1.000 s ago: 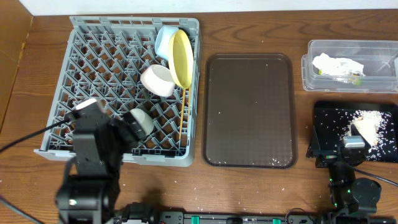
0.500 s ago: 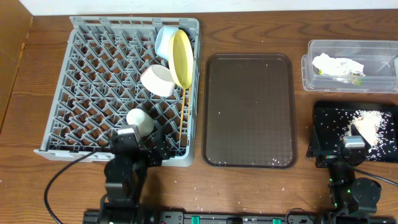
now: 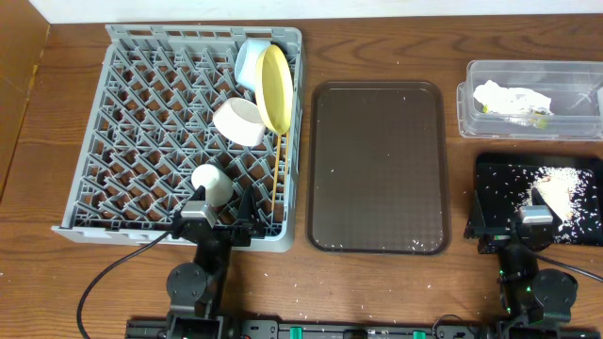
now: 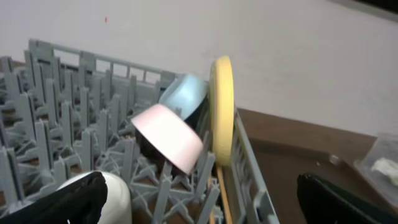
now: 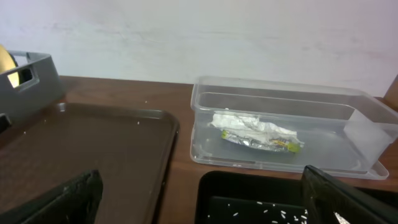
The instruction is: Sort waste into correct bins and load items into the dishwasher
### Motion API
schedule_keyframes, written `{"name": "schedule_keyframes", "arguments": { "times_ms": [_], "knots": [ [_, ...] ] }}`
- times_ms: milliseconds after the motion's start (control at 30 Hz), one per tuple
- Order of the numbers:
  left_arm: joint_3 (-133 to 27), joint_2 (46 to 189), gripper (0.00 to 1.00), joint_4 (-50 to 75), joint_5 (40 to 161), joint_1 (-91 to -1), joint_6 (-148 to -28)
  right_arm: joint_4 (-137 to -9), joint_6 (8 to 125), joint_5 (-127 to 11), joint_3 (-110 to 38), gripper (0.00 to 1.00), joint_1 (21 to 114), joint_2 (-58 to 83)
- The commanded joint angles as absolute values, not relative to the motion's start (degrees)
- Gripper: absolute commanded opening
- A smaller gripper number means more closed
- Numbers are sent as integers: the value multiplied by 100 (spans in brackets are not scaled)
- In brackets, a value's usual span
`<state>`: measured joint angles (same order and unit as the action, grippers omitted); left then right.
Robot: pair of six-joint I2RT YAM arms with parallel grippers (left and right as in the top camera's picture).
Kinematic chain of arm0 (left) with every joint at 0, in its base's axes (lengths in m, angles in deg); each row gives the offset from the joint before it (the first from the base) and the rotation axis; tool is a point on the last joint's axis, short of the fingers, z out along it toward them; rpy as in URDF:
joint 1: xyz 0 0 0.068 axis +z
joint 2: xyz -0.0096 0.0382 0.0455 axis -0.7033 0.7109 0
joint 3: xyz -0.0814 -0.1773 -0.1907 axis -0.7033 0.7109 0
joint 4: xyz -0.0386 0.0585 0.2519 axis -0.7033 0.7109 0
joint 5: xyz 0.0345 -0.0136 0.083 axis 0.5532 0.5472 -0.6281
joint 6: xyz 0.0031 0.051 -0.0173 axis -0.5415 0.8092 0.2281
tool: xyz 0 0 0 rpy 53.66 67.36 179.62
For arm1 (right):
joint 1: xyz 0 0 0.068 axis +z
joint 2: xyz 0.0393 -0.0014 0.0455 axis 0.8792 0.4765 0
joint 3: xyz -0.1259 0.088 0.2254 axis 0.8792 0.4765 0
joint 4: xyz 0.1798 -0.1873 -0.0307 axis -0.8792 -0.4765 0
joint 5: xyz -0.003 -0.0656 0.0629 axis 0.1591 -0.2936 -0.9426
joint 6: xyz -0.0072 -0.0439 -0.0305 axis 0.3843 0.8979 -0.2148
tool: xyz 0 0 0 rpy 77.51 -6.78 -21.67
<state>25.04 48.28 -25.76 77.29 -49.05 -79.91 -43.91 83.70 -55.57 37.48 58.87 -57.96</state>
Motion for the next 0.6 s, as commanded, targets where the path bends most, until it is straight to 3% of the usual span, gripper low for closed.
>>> {"name": "schedule_keyframes", "arguments": {
  "times_ms": [0, 300, 567],
  "knots": [
    [2664, 4636, 98, -2605, 7447, -4927, -7846, -4415, 8309, -5584, 3752, 99, 5821, -5837],
    [2664, 4638, 98, -1776, 7213, -4883, -7564, -4415, 8309, -5584, 3752, 99, 5821, -5837],
    [2664, 4634, 98, -1790, 7209, -4667, -7571, -4415, 8309, -5584, 3755, 99, 5821, -5837]
  ]
}}
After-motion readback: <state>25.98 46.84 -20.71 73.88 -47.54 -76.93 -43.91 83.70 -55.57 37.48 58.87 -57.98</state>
